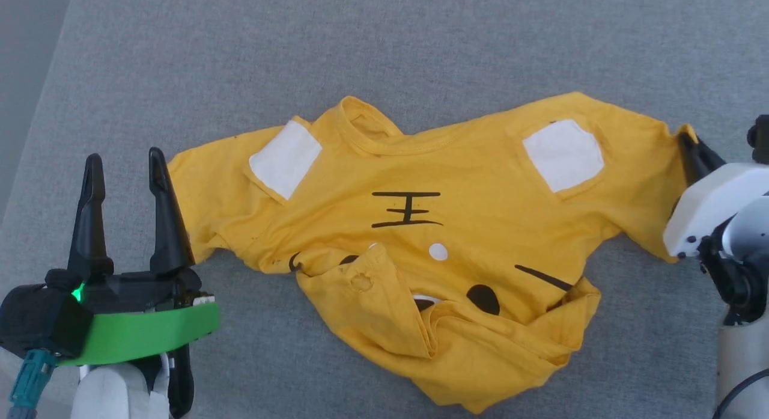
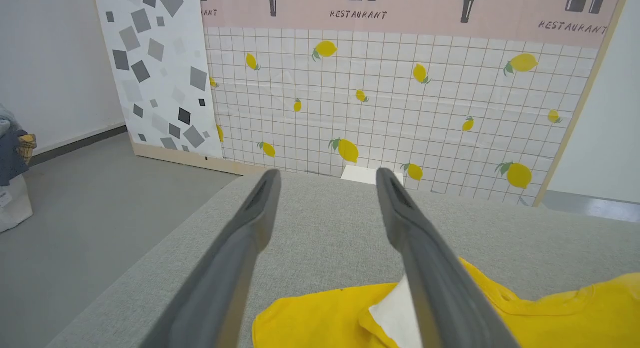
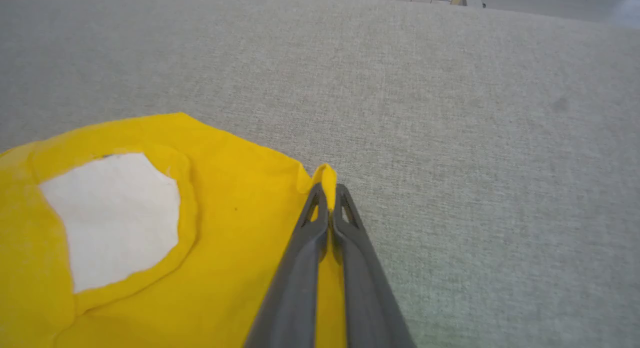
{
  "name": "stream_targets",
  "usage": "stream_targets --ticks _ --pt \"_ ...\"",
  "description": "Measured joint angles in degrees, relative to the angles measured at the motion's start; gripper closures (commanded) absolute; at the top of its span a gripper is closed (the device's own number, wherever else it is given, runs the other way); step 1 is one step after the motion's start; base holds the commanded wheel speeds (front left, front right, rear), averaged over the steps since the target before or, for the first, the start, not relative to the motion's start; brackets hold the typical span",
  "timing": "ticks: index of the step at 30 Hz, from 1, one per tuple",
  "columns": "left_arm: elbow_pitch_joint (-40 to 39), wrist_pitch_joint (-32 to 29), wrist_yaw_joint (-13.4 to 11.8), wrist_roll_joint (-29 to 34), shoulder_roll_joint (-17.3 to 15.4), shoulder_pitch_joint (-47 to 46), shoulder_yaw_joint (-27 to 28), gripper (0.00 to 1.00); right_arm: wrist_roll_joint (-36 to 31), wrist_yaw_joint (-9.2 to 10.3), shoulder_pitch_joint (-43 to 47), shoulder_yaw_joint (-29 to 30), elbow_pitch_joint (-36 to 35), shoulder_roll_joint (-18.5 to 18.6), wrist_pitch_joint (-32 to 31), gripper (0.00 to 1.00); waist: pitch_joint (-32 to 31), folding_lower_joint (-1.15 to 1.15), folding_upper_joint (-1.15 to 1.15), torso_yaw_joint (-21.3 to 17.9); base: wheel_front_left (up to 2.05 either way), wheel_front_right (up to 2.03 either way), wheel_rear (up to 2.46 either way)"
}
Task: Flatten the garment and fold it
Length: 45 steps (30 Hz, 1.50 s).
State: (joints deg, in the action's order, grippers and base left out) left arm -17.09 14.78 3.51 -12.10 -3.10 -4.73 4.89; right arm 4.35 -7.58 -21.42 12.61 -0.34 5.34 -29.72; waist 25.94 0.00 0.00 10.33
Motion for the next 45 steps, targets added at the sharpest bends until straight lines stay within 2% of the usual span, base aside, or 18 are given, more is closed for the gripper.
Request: stream_targets --ticks 5,11,15,17,19,24,31,34,40,45 --pt "0.2 0.0 0.0 0.0 0.0 0.7 0.0 0.00 1.2 0.00 0.4 2.9 -0.8 -0.4 1.8 1.00 -2.7 0.00 0.00 -0.8 0.00 0.00 0.00" --pt "1.3 0.0 0.1 0.0 0.0 3.3 0.1 0.00 -2.3 0.00 6.4 14.0 -4.4 4.7 2.0 1.00 -5.9 0.00 0.00 -2.0 0.00 0.00 0.00" --pt "2.5 0.0 1.4 0.8 0.0 4.1 0.1 0.00 -2.8 0.00 9.1 17.2 -6.1 4.8 2.0 1.00 -6.8 0.00 0.00 -2.8 0.00 0.00 0.00" --pt "4.0 0.0 2.3 0.8 -0.9 4.1 -0.9 0.00 -2.8 0.00 9.3 17.0 -6.9 4.2 1.9 1.00 -6.8 0.00 0.00 -3.2 0.00 0.00 0.00" --pt "6.5 -0.7 3.0 1.4 -3.7 3.4 -2.9 0.00 -2.5 0.00 9.3 16.2 -7.6 3.5 1.9 1.00 -6.5 0.00 0.00 -3.4 0.00 0.00 0.00" --pt "12.4 -9.5 3.5 0.8 -9.7 -6.0 -8.7 0.00 -1.9 0.00 8.6 12.6 -7.9 2.5 1.9 1.00 -4.9 0.00 0.00 -3.3 0.00 0.00 0.00" --pt "23.9 -22.0 3.7 -0.3 -14.9 -20.0 -19.8 0.00 -1.6 0.00 6.3 9.3 -8.9 3.0 1.4 1.00 -1.8 0.00 0.00 -3.1 0.00 0.00 0.00" --pt "27.8 -24.7 3.7 -1.8 -16.1 -23.4 -22.7 0.00 -1.2 0.00 6.0 8.7 -9.6 3.1 0.9 1.00 -0.6 0.00 0.00 -3.1 0.00 0.00 0.00" --pt "33.4 -25.7 3.8 -4.1 -17.9 -28.3 -26.1 0.00 -1.0 0.00 6.1 8.7 -11.2 3.8 -0.2 1.00 1.1 0.00 0.00 -3.4 0.00 0.00 0.00" --pt "35.4 -31.2 3.7 -10.4 -20.3 -31.3 -31.9 0.00 -0.8 0.00 6.1 9.0 -12.4 4.2 -1.5 1.00 1.8 0.00 0.00 -3.6 0.00 0.00 0.00"
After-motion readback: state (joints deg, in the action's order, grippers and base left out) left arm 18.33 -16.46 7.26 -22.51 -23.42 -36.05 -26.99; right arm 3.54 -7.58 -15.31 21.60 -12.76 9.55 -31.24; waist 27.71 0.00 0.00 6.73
